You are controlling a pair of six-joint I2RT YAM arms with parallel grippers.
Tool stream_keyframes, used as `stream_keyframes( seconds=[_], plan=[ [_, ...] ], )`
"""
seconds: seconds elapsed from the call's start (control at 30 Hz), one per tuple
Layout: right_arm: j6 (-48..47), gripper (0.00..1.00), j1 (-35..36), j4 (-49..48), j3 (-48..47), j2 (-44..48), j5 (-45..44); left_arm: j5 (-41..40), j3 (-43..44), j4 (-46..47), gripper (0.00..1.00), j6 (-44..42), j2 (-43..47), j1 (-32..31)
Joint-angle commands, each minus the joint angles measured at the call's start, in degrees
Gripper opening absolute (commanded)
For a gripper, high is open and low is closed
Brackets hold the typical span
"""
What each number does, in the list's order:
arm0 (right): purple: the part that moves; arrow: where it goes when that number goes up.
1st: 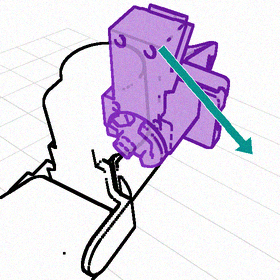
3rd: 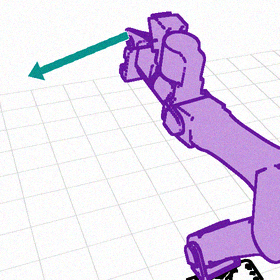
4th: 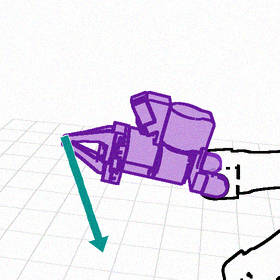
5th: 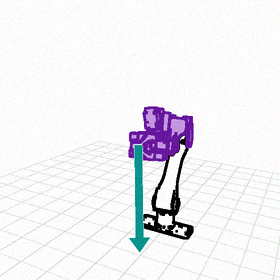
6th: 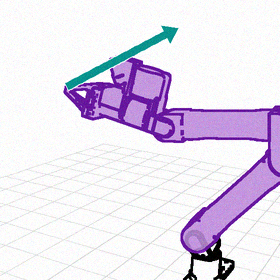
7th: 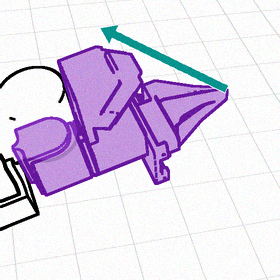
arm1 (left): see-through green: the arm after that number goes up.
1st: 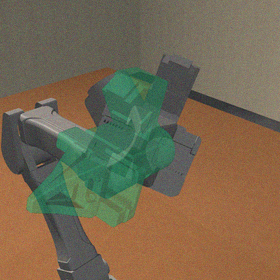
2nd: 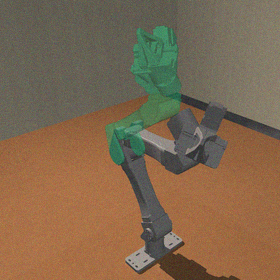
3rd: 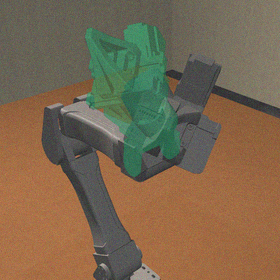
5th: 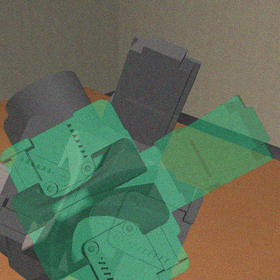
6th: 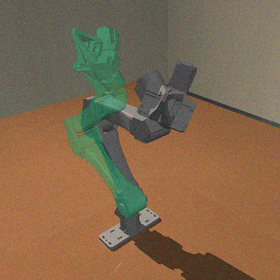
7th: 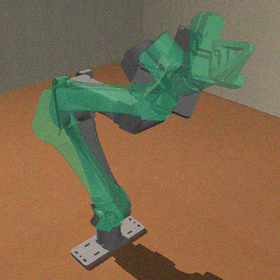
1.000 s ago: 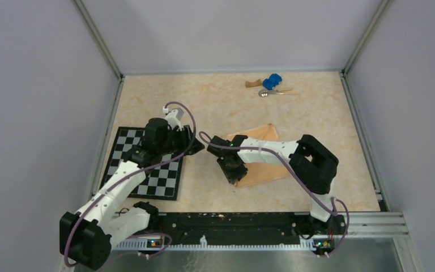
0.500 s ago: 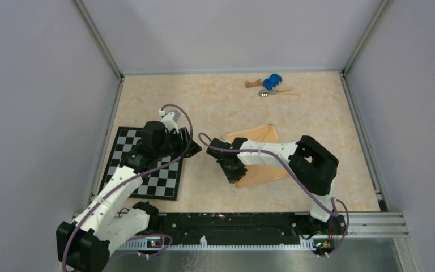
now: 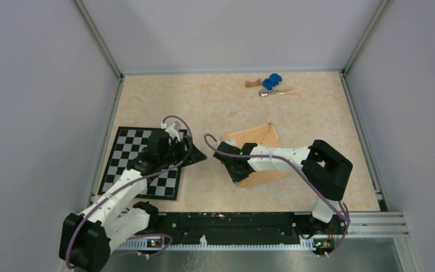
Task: Fold the napkin into a case and place the utensils inside
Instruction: Pick up the upper triangle-folded napkin from the center of the board.
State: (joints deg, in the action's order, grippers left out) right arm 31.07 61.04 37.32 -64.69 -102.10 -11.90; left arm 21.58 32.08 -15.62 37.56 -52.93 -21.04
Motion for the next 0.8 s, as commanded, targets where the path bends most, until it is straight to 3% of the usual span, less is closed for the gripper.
stream_keyframes(
  seconds=[0.0, 0.13, 0.27, 0.57, 0.77],
  plan=[
    [-0.4, 0.0, -0.6, -5.5, 3.0, 6.0, 2.0, 7.8, -3.9, 16.7, 0.71, 14.2, -5.6, 0.3],
    [0.3, 0.0, -1.1, -7.2, 5.6, 8.5, 3.2, 9.1, -5.0, 26.1, 0.79, 23.6, -14.0, -1.2],
    [0.4, 0.0, -1.3, -8.3, 7.0, 11.4, 3.7, 8.3, -4.5, 34.2, 0.8, 31.7, -23.1, -3.9],
    [-1.3, 0.0, -3.3, -10.3, 9.3, 14.6, 4.9, 4.4, 0.9, 45.1, 0.69, 39.1, -42.6, -8.3],
    [-2.0, 0.0, -4.1, -11.2, 10.6, 16.0, 5.6, 1.6, 4.0, 46.8, 0.61, 38.3, -48.4, -8.9]
  ],
)
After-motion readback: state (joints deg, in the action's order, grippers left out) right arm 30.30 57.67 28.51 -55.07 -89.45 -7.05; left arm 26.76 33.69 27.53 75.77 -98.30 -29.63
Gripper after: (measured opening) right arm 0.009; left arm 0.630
